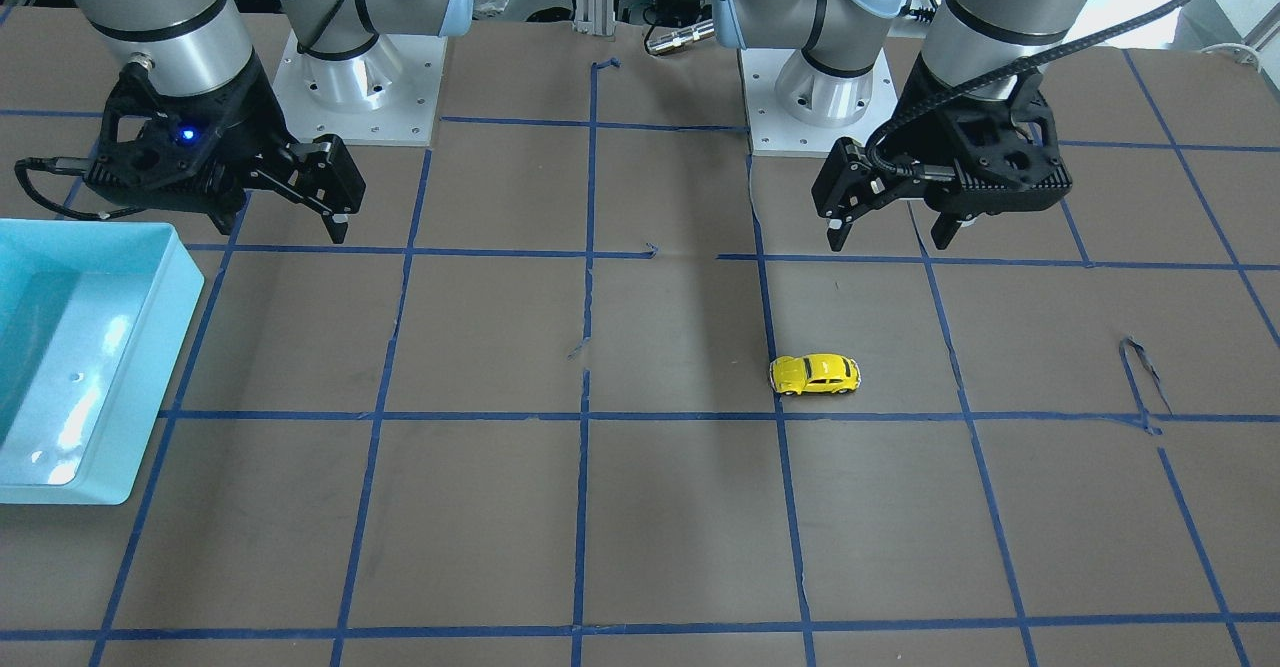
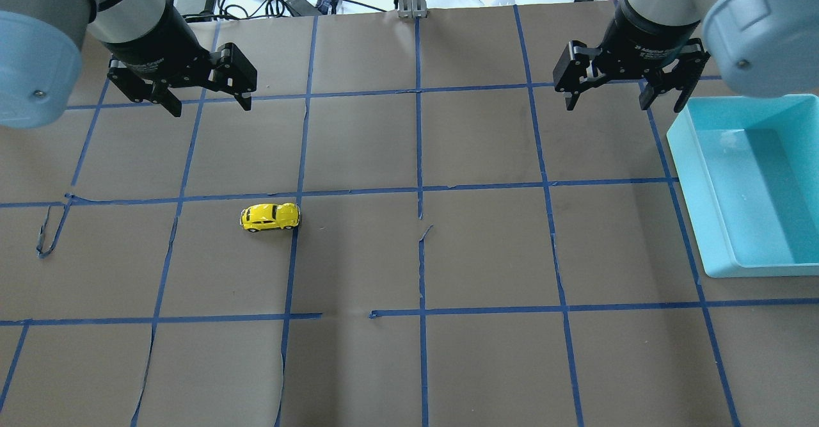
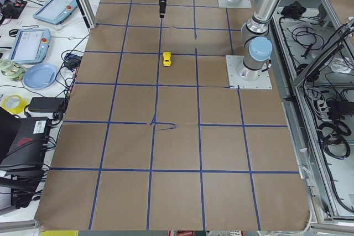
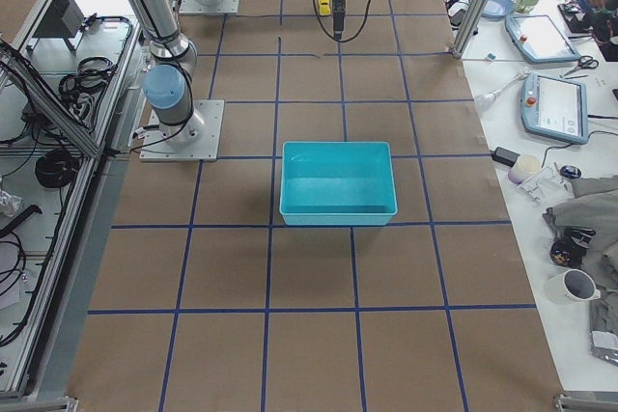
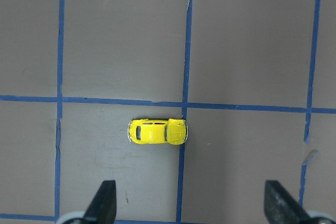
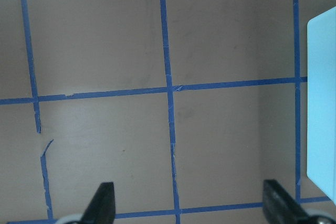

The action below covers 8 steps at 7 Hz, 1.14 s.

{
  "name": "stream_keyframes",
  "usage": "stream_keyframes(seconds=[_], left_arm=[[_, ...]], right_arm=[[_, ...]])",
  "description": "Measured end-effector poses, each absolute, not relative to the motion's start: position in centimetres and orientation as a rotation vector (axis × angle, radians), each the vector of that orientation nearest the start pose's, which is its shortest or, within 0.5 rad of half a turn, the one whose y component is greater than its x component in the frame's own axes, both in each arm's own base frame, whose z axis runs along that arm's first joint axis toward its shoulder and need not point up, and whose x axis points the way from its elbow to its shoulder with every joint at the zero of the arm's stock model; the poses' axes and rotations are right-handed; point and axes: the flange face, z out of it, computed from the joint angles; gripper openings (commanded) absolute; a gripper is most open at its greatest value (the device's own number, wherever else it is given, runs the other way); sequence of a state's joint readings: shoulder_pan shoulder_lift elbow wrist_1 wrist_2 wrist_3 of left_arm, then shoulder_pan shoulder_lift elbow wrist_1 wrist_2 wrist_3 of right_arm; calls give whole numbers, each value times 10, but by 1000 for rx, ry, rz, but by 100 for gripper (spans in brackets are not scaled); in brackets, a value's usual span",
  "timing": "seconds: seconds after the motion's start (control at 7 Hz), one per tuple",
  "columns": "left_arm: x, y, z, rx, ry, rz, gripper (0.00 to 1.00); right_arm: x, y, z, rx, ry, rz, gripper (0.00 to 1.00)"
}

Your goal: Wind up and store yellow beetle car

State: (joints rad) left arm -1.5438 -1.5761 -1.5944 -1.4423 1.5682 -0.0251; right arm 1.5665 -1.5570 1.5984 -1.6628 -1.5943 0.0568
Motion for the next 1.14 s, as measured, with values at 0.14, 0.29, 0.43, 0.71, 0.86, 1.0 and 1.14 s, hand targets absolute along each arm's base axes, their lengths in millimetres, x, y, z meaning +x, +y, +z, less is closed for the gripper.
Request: stream_keyframes(seconds=[0.14,0.29,0.43,0.71,0.86,1.0,1.14], left_arm=[[-120,-508,487,-80,3139,-167,100],[-120,-509,487,-79,3138,-181,100],[-120,-510,483,-76,3139,-173,100],[-121,-508,478,-71,3140,-163,100],[-120,-506,479,-70,3139,-166,100],[-121,-504,477,-64,3139,-162,100],[-121,-503,474,-48,3140,-150,100]], right_arm=[[129,-503,477,98,3162,-81,100],[129,-503,477,96,3162,-81,100],[130,-502,477,94,3163,-81,100],[130,-502,477,91,3167,-76,100],[129,-501,477,91,3173,-72,100],[129,-501,477,90,3176,-69,100],[129,-501,477,89,3176,-68,100]])
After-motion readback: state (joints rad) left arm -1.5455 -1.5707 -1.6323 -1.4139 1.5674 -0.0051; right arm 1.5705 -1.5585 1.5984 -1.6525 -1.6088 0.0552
